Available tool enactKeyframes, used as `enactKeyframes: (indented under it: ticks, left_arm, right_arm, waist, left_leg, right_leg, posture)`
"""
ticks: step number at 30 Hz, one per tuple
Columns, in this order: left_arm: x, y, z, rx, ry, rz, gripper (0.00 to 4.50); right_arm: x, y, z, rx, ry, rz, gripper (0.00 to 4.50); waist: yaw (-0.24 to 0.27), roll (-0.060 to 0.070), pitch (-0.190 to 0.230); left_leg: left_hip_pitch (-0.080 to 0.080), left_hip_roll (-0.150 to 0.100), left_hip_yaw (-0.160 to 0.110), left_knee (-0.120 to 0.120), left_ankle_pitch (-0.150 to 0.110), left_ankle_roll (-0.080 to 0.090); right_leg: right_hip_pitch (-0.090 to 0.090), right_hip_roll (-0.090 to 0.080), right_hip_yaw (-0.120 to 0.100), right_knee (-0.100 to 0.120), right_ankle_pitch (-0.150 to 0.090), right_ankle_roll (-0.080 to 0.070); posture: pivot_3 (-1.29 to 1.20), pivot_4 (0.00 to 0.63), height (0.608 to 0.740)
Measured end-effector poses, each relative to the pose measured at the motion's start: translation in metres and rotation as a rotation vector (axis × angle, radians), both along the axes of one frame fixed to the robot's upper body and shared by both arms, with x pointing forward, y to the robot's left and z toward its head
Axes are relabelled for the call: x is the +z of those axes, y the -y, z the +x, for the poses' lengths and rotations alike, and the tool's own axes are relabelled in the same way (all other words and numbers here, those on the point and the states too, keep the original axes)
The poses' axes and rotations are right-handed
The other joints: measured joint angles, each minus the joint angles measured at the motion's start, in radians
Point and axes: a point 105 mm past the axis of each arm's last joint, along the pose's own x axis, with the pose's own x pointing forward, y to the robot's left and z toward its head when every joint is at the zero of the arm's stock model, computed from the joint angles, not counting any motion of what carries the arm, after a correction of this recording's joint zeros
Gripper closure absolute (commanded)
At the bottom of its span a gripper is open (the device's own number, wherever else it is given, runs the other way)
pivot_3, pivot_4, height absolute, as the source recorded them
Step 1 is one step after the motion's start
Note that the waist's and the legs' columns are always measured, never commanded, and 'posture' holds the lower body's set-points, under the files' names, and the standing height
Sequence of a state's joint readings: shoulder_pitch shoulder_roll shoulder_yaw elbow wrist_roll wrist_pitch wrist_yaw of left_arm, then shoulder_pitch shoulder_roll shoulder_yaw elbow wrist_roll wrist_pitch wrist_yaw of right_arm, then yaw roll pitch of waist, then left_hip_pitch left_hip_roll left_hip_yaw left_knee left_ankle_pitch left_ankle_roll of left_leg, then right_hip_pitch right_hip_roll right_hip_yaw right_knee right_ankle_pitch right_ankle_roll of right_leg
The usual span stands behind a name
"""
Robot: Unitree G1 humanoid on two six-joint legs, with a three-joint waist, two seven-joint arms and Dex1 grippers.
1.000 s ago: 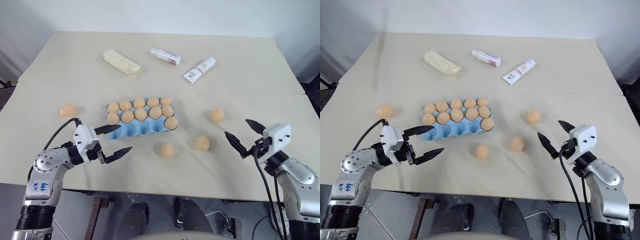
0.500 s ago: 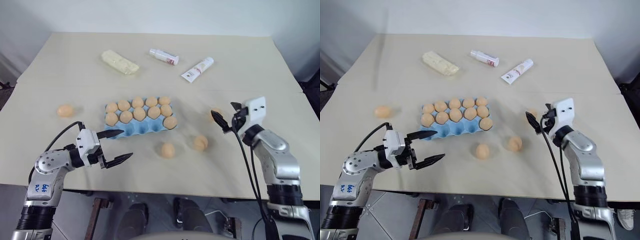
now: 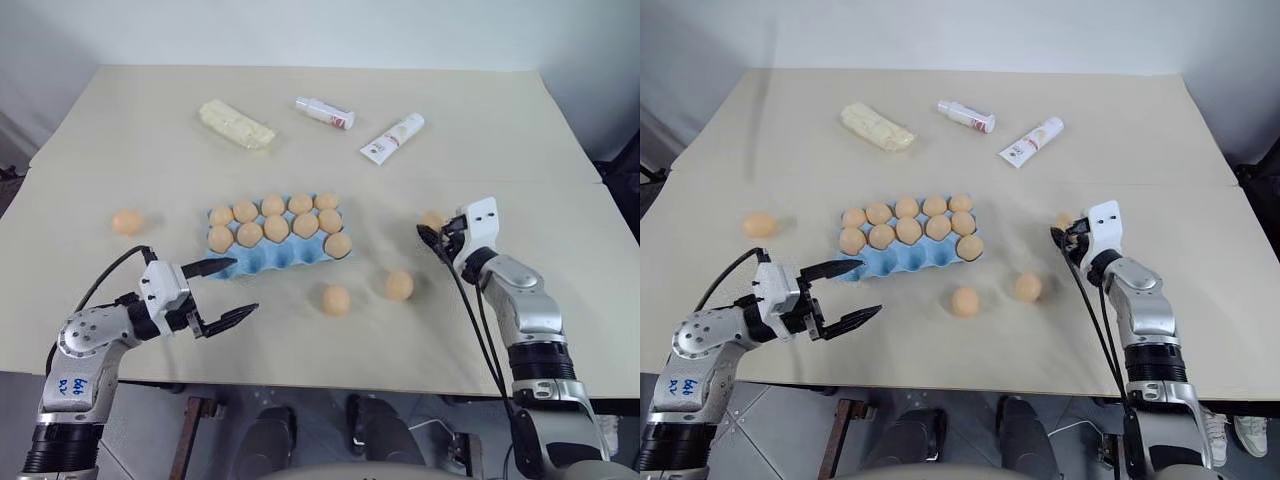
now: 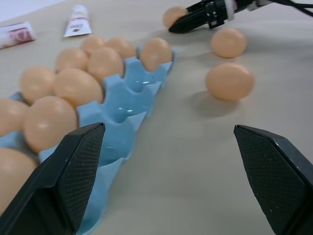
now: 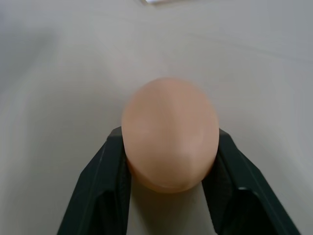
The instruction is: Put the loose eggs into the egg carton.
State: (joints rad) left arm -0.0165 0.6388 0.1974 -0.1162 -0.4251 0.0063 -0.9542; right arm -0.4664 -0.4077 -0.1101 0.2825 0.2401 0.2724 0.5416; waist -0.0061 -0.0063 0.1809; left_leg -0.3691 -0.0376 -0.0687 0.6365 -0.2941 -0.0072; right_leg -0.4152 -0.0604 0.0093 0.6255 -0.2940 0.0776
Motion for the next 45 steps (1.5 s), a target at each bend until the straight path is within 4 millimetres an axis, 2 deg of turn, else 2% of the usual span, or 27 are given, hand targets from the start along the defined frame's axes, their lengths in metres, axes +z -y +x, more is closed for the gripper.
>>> enactKeyframes:
  ticks: [2, 5, 7, 9, 13, 17, 20, 23, 26, 28, 31, 35, 38, 42, 45]
  left_arm:
    - [0.003, -0.01, 0.002, 0.06, 0.012, -0.011, 0.0]
    - [0.004, -0.031, 0.002, 0.183, 0.019, -0.035, 0.0]
    - [-0.002, -0.048, -0.003, 0.265, 0.001, -0.042, 0.0]
    - [-0.01, -0.06, -0.008, 0.317, -0.027, -0.043, 0.0]
    - [-0.02, -0.073, -0.017, 0.374, -0.065, -0.043, 0.0]
    - [-0.021, -0.074, -0.018, 0.389, -0.065, -0.055, 0.0]
    - [-0.022, -0.074, -0.02, 0.394, -0.07, -0.057, 0.0]
    - [-0.023, -0.074, -0.021, 0.398, -0.073, -0.058, 0.0]
    - [-0.023, -0.074, -0.022, 0.397, -0.072, -0.06, 0.0]
    - [-0.022, -0.073, -0.021, 0.394, -0.073, -0.069, 0.0]
    - [-0.019, -0.071, -0.019, 0.377, -0.072, -0.072, 0.0]
    - [-0.016, -0.056, -0.015, 0.299, -0.085, -0.068, 0.0]
    - [-0.015, -0.038, -0.012, 0.193, -0.093, -0.046, 0.0]
    - [-0.013, -0.013, -0.007, 0.062, -0.099, -0.04, 0.0]
    - [-0.013, 0.004, -0.006, -0.038, -0.106, -0.031, 0.0]
  right_arm:
    - [0.008, -0.018, -0.003, 0.093, 0.032, -0.014, 2.82]
    - [0.024, -0.059, -0.005, 0.237, 0.08, -0.031, 2.82]
    - [0.03, -0.092, -0.009, 0.341, 0.1, -0.047, 2.82]
    - [0.028, -0.116, -0.015, 0.413, 0.094, -0.057, 2.82]
    - [0.032, -0.148, -0.023, 0.502, 0.122, -0.11, 2.82]
    - [0.023, -0.175, -0.033, 0.58, 0.106, -0.131, 2.82]
    - [0.023, -0.174, -0.033, 0.579, 0.103, -0.134, 2.0]
    - [0.023, -0.172, -0.038, 0.595, 0.101, -0.141, 0.94]
    - [0.028, -0.169, -0.043, 0.603, 0.109, -0.143, 0.01]
    - [0.038, -0.163, -0.049, 0.614, 0.128, -0.141, 0.01]
    - [0.054, -0.139, -0.056, 0.602, 0.179, -0.145, 0.01]
    - [0.047, -0.091, -0.067, 0.531, 0.185, -0.138, 0.01]
    - [0.028, -0.043, -0.086, 0.452, 0.178, -0.141, 0.01]
    - [0.008, 0.01, -0.111, 0.322, 0.12, -0.151, 0.01]
    - [0.002, 0.034, -0.126, 0.235, 0.097, -0.141, 0.01]
  waist:
    - [-0.004, 0.0, 0.0]
    - [-0.019, 0.0, 0.0]
    - [-0.027, 0.0, 0.0]
    - [-0.022, 0.0, 0.0]
    - [-0.019, -0.002, -0.001]
    - [-0.019, -0.002, -0.001]
    - [-0.02, -0.002, -0.001]
    - [-0.02, -0.002, -0.001]
    - [-0.02, -0.002, -0.001]
    - [-0.02, -0.002, -0.001]
    - [-0.017, -0.002, -0.001]
    - [0.001, -0.002, -0.001]
    - [0.015, -0.002, -0.001]
    - [0.016, -0.002, -0.001]
    - [0.003, -0.001, -0.001]
  left_leg:
    - [0.0, 0.0, 0.0, 0.0, 0.0, 0.0]
    - [0.001, 0.0, 0.0, 0.0, 0.0, 0.0]
    - [0.0, 0.001, 0.0, 0.0, 0.0, 0.0]
    - [0.0, 0.001, 0.0, -0.001, 0.0, 0.0]
    - [-0.001, 0.0, 0.0, 0.0, 0.0, 0.0]
    - [-0.001, 0.0, -0.001, 0.0, 0.0, -0.001]
    - [-0.001, 0.0, -0.001, 0.0, 0.0, -0.001]
    - [-0.001, 0.0, -0.001, -0.002, 0.0, -0.001]
    - [-0.001, 0.0, -0.001, -0.002, 0.0, -0.001]
    - [-0.001, 0.0, -0.001, -0.002, 0.0, -0.001]
    - [-0.001, 0.0, -0.001, -0.002, 0.0, -0.001]
    - [-0.001, 0.0, -0.002, -0.003, -0.001, 0.0]
    - [-0.001, 0.0, -0.002, -0.004, -0.001, 0.0]
    - [0.0, 0.0, -0.001, -0.003, -0.002, 0.001]
    - [0.002, 0.001, 0.001, -0.003, -0.001, 0.0]
  right_leg:
    - [0.0, 0.0, 0.0, 0.001, 0.0, 0.0]
    - [0.0, 0.0, 0.0, 0.001, 0.0, 0.0]
    - [-0.001, 0.0, 0.001, 0.001, 0.0, 0.0]
    - [-0.002, 0.0, 0.0, 0.001, 0.0, 0.0]
    - [-0.002, -0.001, 0.0, 0.0, 0.0, 0.0]
    - [-0.002, -0.001, 0.0, 0.0, 0.0, 0.0]
    - [-0.002, -0.001, 0.0, 0.0, 0.0, 0.0]
    - [-0.002, -0.001, 0.0, -0.001, 0.0, 0.0]
    - [-0.002, -0.001, 0.0, -0.001, 0.0, -0.001]
    - [-0.002, -0.001, 0.0, -0.001, 0.0, -0.001]
    - [-0.002, -0.001, 0.0, -0.002, 0.0, -0.001]
    - [0.0, -0.001, -0.001, -0.005, 0.0, -0.001]
    - [0.001, -0.001, -0.001, -0.007, 0.0, 0.0]
    - [0.002, -0.001, -0.001, -0.007, 0.0, 0.0]
    - [0.002, 0.0, 0.001, -0.004, 0.0, 0.0]
  posture:
    - [0.0, 0.15, 0.74]
    - [0.0, 0.15, 0.74]
    - [0.0, 0.15, 0.74]
    - [0.0, 0.15, 0.74]
    - [0.0, 0.15, 0.74]
    - [0.0, 0.15, 0.74]
    - [0.0, 0.15, 0.74]
    - [0.0, 0.15, 0.74]
    - [0.0, 0.15, 0.74]
    - [0.0, 0.15, 0.74]
    - [0.0, 0.15, 0.74]
    - [0.0, 0.15, 0.74]
    - [0.0, 0.15, 0.74]
    - [0.0, 0.15, 0.74]
    - [0.0, 0.15, 0.74]
